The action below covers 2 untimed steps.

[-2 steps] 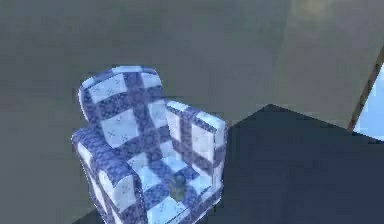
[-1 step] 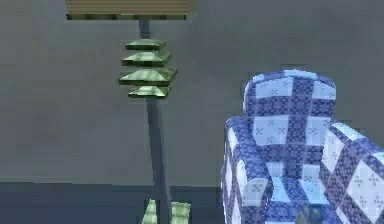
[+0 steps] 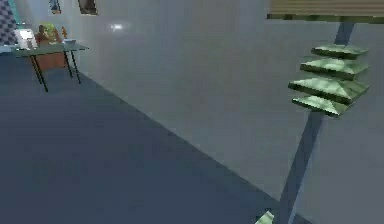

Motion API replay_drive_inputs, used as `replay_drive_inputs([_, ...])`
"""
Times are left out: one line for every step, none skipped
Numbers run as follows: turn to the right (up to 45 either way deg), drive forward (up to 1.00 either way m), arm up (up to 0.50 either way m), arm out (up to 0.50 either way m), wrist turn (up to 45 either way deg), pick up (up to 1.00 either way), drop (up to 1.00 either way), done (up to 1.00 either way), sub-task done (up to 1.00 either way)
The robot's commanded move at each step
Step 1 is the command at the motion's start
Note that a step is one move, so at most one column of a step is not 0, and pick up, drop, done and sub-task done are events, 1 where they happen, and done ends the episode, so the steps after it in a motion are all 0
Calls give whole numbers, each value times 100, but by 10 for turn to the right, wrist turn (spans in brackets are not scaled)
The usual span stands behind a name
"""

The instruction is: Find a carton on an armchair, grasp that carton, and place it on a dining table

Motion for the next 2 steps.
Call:
replay_drive_inputs([450,0,0,0,0,0,0,0,0])
replay_drive_inputs([330,0,0,0,0,0,0,0,0])
